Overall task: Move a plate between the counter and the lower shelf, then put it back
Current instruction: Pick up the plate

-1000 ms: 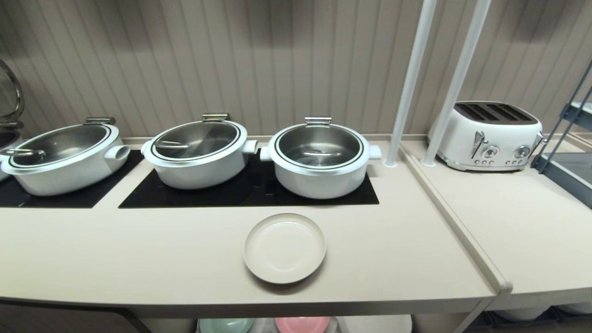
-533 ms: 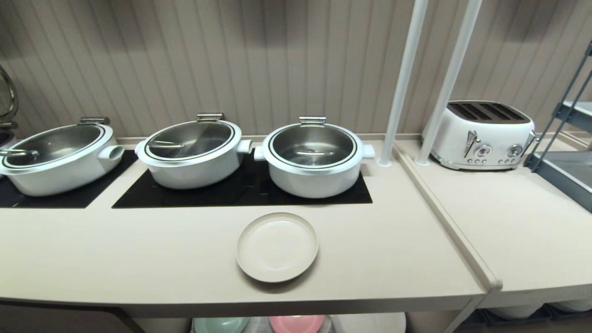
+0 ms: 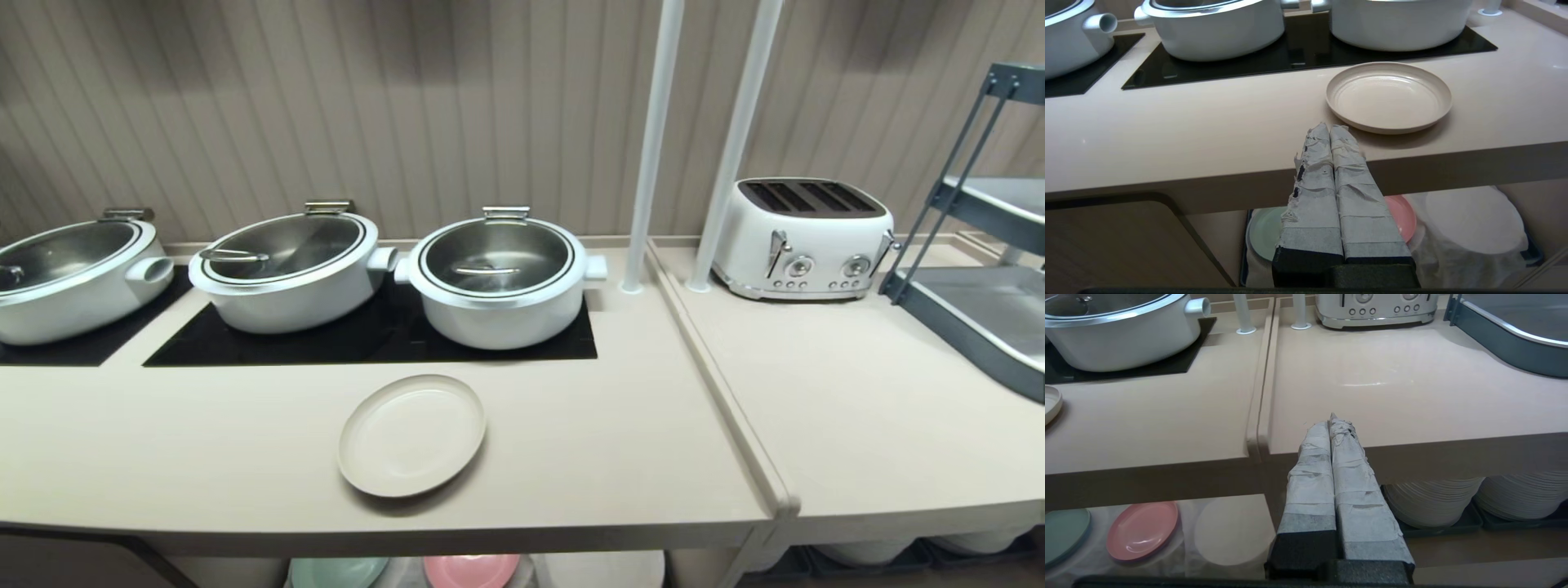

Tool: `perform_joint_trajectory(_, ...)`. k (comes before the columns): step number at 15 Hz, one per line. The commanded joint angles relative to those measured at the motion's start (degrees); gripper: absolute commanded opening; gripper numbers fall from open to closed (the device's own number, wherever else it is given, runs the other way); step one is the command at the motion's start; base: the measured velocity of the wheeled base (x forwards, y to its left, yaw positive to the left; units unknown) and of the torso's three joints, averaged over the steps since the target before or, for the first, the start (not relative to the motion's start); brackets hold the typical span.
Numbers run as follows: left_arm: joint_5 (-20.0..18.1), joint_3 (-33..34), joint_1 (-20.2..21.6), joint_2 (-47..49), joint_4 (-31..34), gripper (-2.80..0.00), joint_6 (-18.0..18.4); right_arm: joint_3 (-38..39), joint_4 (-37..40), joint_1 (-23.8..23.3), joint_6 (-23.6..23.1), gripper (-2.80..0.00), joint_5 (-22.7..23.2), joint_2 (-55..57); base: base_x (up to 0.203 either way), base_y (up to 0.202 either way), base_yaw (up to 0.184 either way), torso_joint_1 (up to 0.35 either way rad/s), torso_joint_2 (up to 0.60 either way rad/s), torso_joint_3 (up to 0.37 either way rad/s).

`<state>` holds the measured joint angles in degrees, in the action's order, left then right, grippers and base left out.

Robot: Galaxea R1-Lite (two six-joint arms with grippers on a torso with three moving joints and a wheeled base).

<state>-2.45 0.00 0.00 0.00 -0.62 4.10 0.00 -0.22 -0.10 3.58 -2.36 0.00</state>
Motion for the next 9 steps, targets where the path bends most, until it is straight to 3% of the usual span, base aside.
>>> perform_joint_trajectory(1,-0.01,0.0,0.0,0.0,0.01,-2.8,0.03,0.0,-0.04,0.01,0.02,-2.8,-0.01,0.0,0.0,-0.198,-0.001,-0.002,0.0,0.007)
perform_joint_trajectory(6,0.07,0.0,0.0,0.0,0.01,-2.8,0.03,0.0,-0.04,0.01,0.02,-2.8,-0.01,0.0,0.0,-0.185,0.0,0.002,0.0,0.002)
perform_joint_trajectory(9,-0.01,0.0,0.0,0.0,0.01,-2.8,0.03,0.0,-0.04,0.01,0.02,-2.8,-0.01,0.0,0.0,-0.029,0.0,0.0,0.0,0.001)
